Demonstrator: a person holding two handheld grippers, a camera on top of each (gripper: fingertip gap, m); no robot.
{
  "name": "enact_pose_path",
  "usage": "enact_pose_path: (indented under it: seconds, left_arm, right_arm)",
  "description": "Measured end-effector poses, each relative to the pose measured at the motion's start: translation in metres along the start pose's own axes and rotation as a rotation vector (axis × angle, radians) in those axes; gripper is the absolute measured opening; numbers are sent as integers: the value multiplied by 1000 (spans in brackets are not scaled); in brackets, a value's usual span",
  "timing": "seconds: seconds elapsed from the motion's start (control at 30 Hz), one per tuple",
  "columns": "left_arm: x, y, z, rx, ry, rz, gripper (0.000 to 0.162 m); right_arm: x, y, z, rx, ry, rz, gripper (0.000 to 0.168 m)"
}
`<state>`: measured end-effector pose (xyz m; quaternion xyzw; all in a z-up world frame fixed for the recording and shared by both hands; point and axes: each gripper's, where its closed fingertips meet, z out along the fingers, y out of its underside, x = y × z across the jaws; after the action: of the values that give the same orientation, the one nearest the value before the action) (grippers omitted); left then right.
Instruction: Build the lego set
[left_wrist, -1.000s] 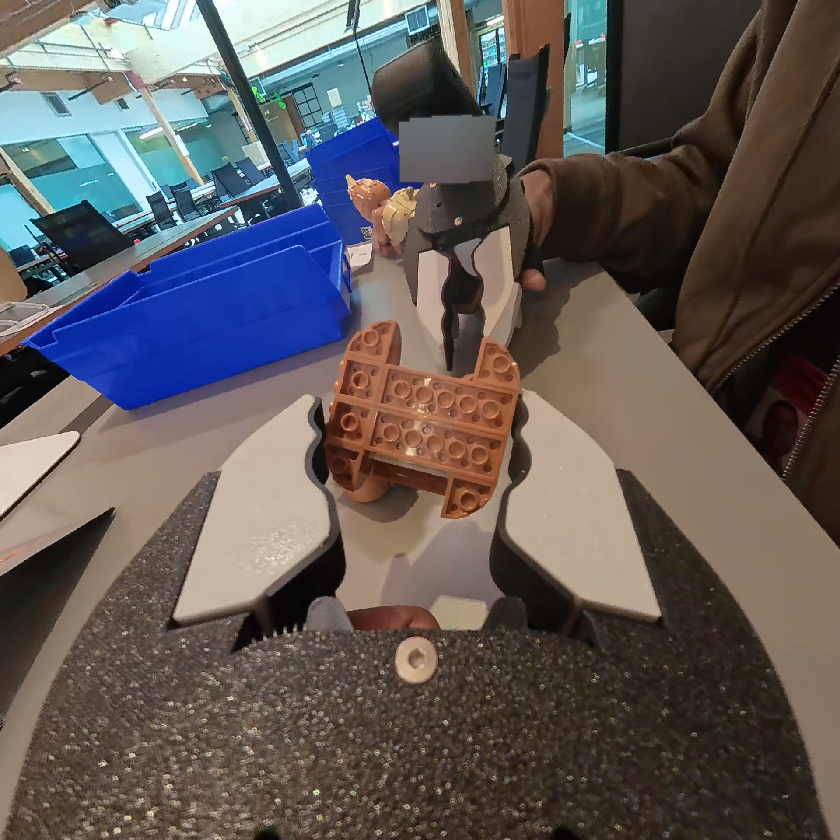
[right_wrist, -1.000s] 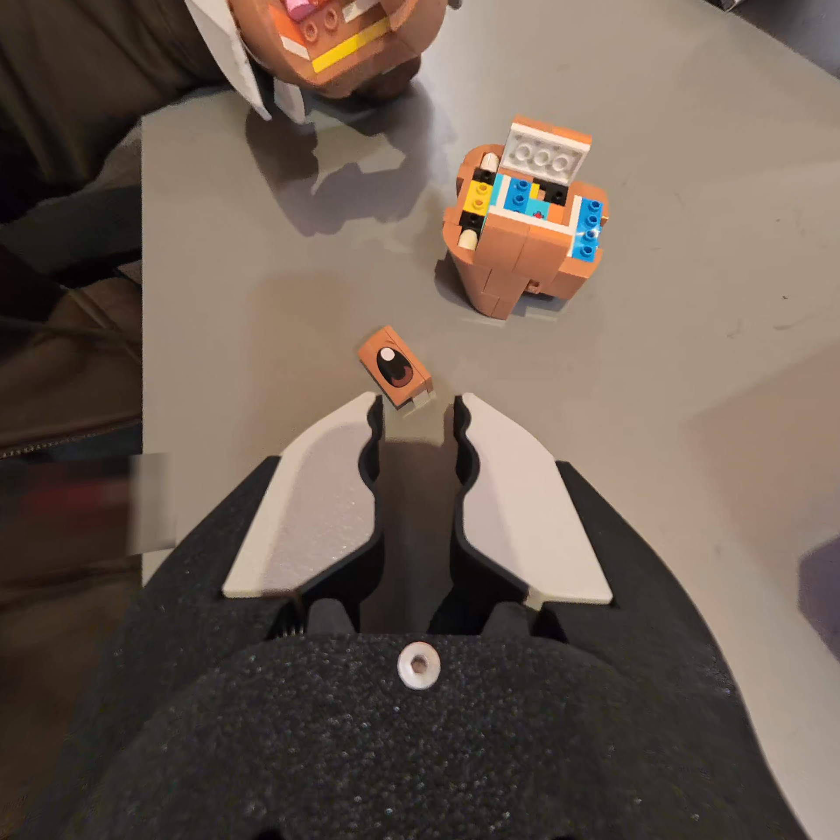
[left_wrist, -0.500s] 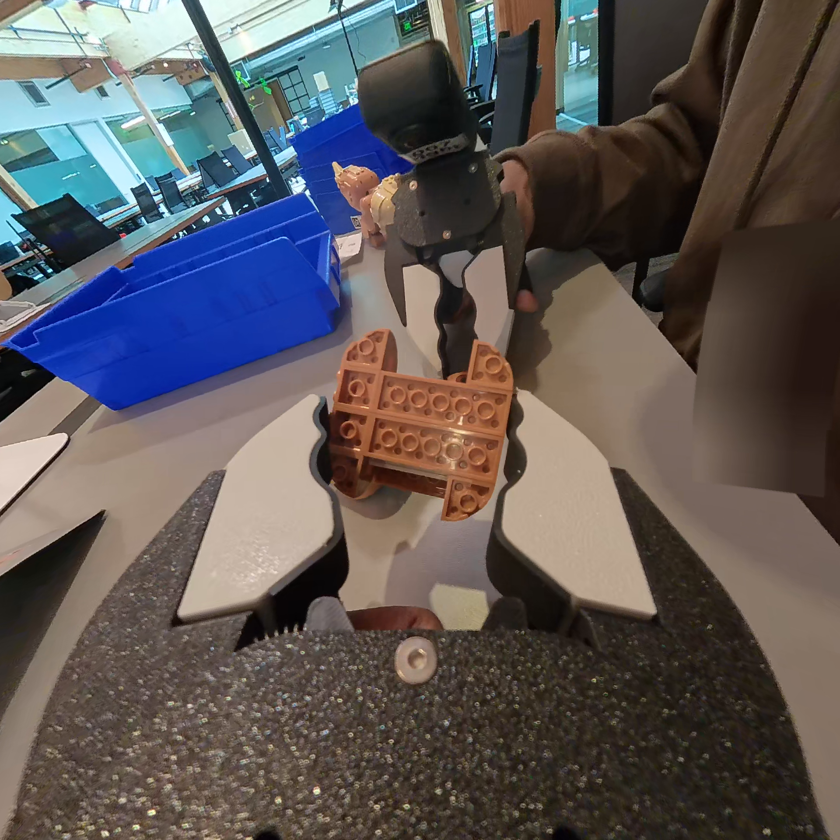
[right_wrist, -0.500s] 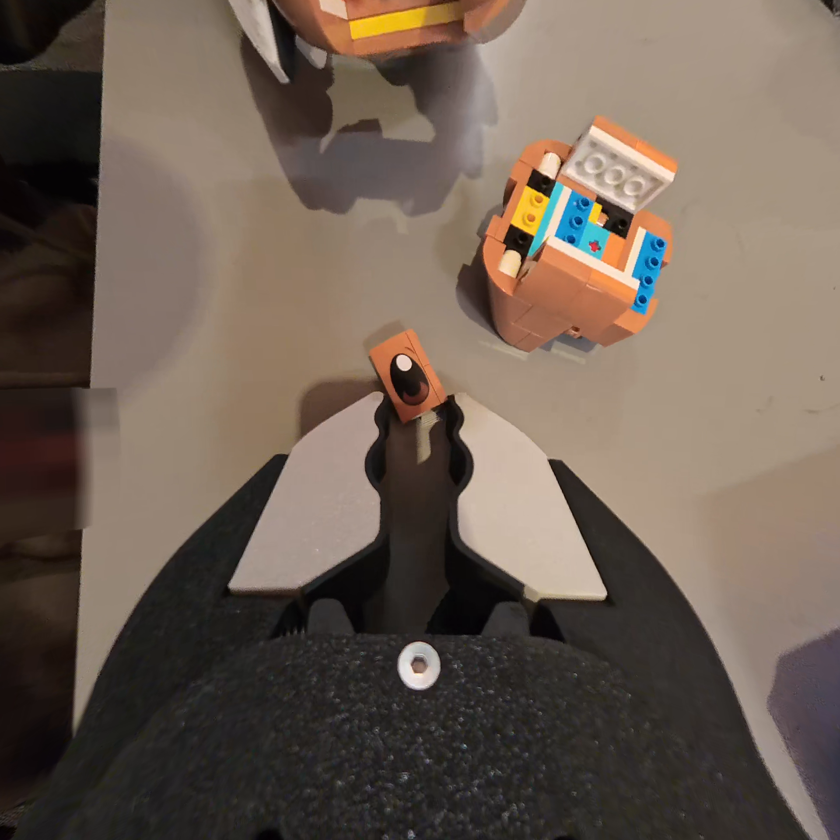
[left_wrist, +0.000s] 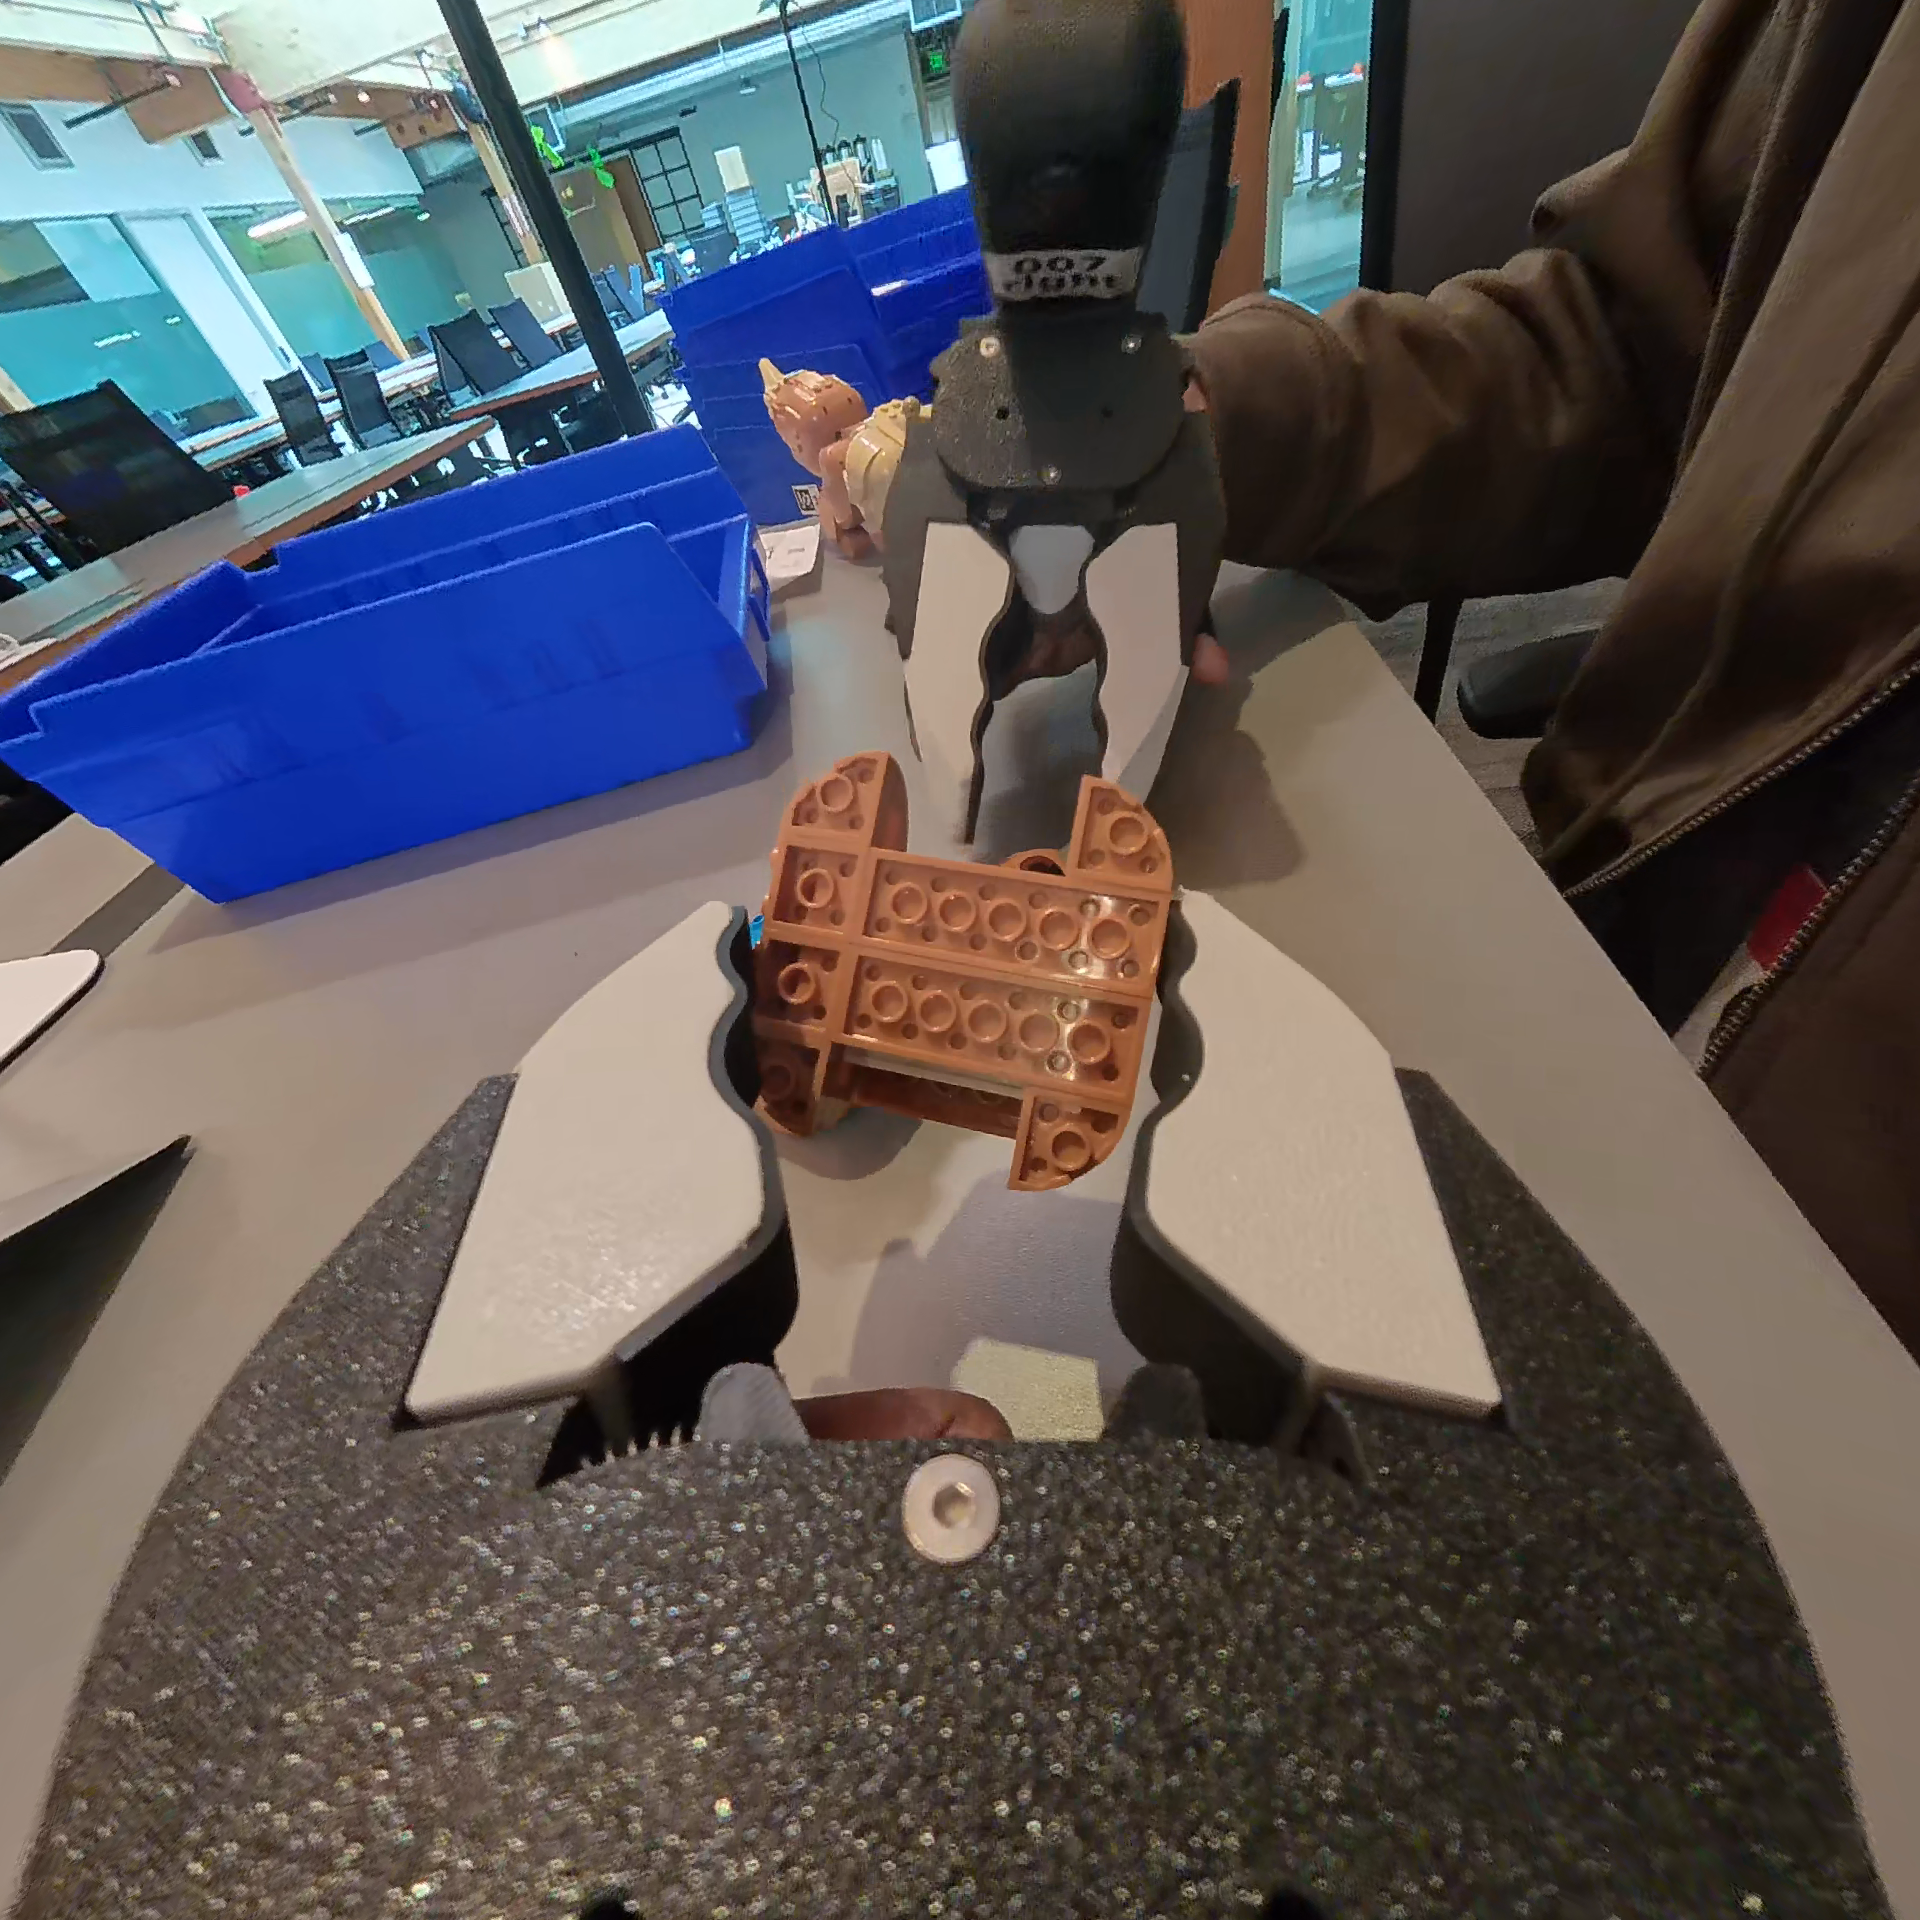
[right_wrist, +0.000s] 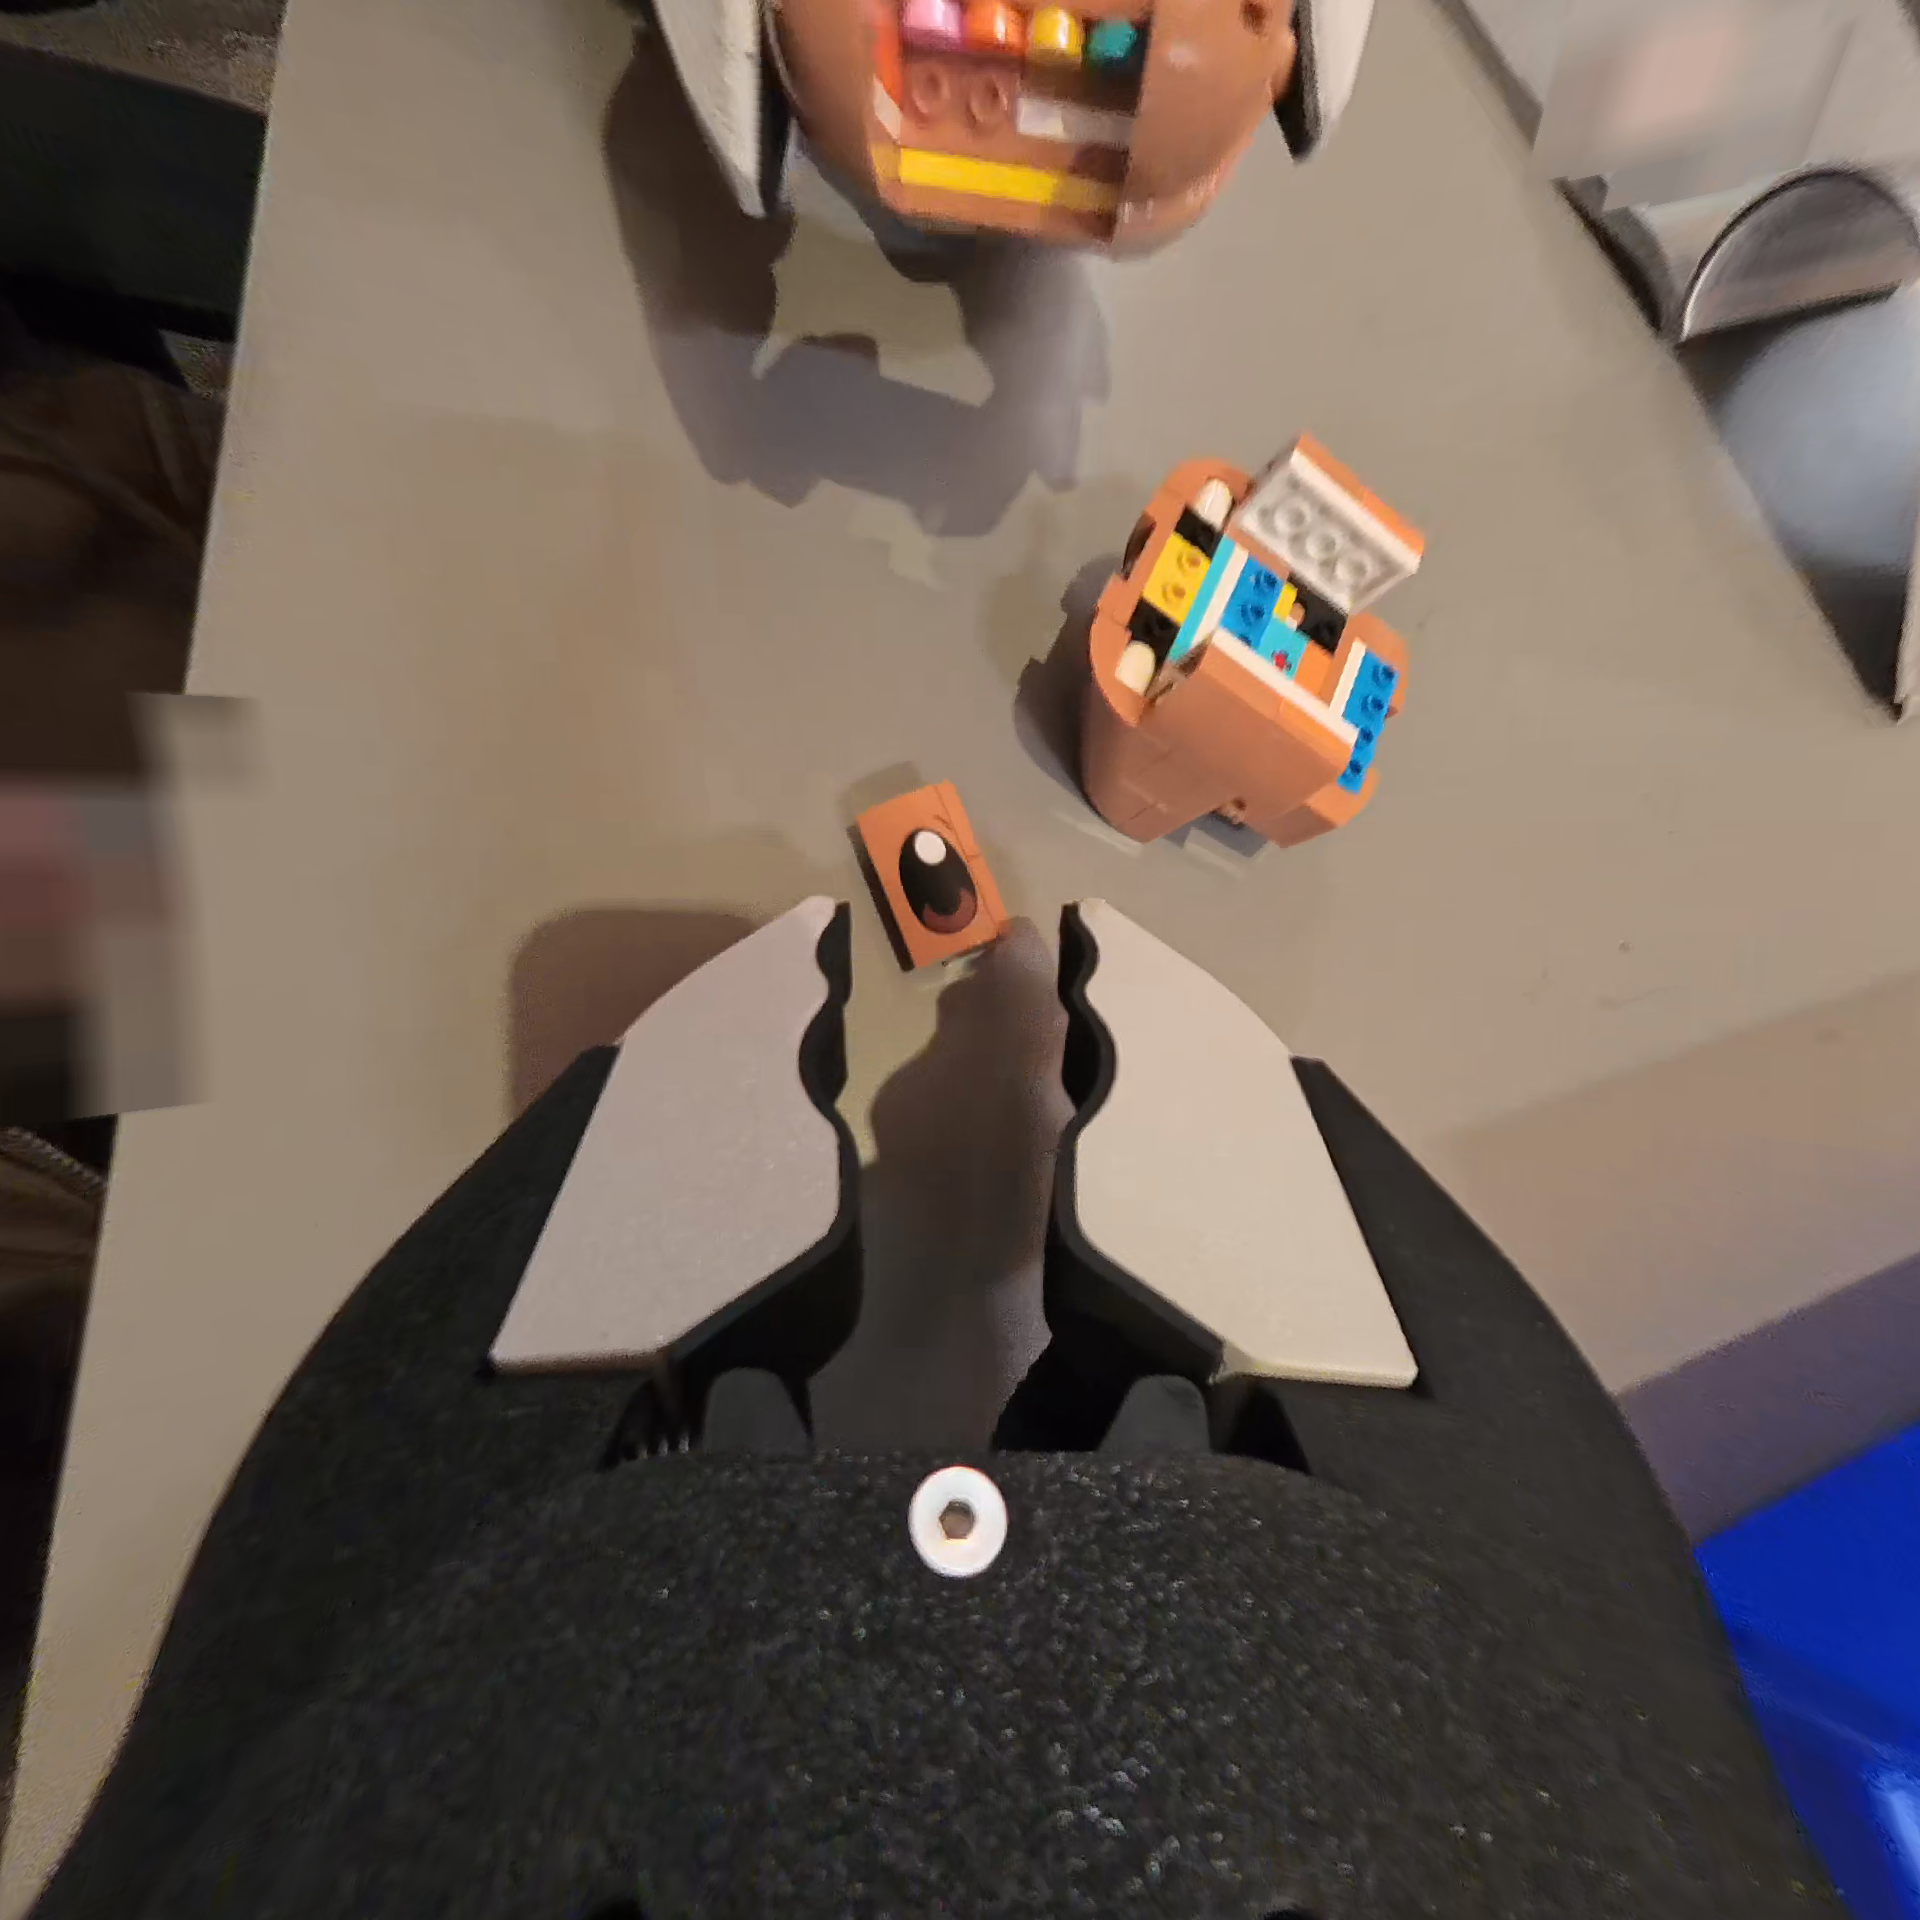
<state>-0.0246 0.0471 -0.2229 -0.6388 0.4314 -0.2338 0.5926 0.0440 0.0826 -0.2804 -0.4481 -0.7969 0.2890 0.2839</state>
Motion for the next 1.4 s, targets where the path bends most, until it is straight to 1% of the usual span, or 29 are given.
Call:
enact_pose_path:
  seconds: [0.1,0.2,0.27,0.4,0.53,0.7,0.9,1.0,1.07,1.13,1.3,1.4]
  left_arm:
    - [-2,0,0,1,-3,-20,75]
    - [-3,0,-1,2,-8,-28,75]
    - [-4,0,-1,4,-10,-33,75]
    - [-4,-1,-2,6,-15,-44,75]
    - [-4,-1,-2,5,-17,-44,75]
    - [-3,0,-2,-1,-15,-44,74]
    - [-1,-2,-3,8,-13,-60,74]
    - [0,-2,-4,9,-11,-65,74]
    - [0,-2,-4,7,-11,-67,74]
    - [0,-1,-3,3,-10,-67,74]
    - [0,0,-2,-9,-8,-70,74]
    - [1,1,-1,-16,-6,-69,74]
  right_arm:
    - [-6,-5,0,-7,-28,-104,36]
    - [-9,-1,5,-73,-46,-179,33]
    - [-7,4,9,-118,-49,-205,31]
    - [-7,6,14,-162,-59,-228,21]
    - [-6,5,16,-174,-52,-190,21]
    - [-4,6,14,-175,-60,-75,21]
    - [-1,7,11,-142,-115,203,21]
    - [9,12,10,-136,-81,299,21]
    - [15,17,8,-145,-32,297,26]
    - [17,14,4,-122,0,270,27]
    - [16,2,-3,-116,70,177,26]
    - [13,1,1,-155,80,76,22]
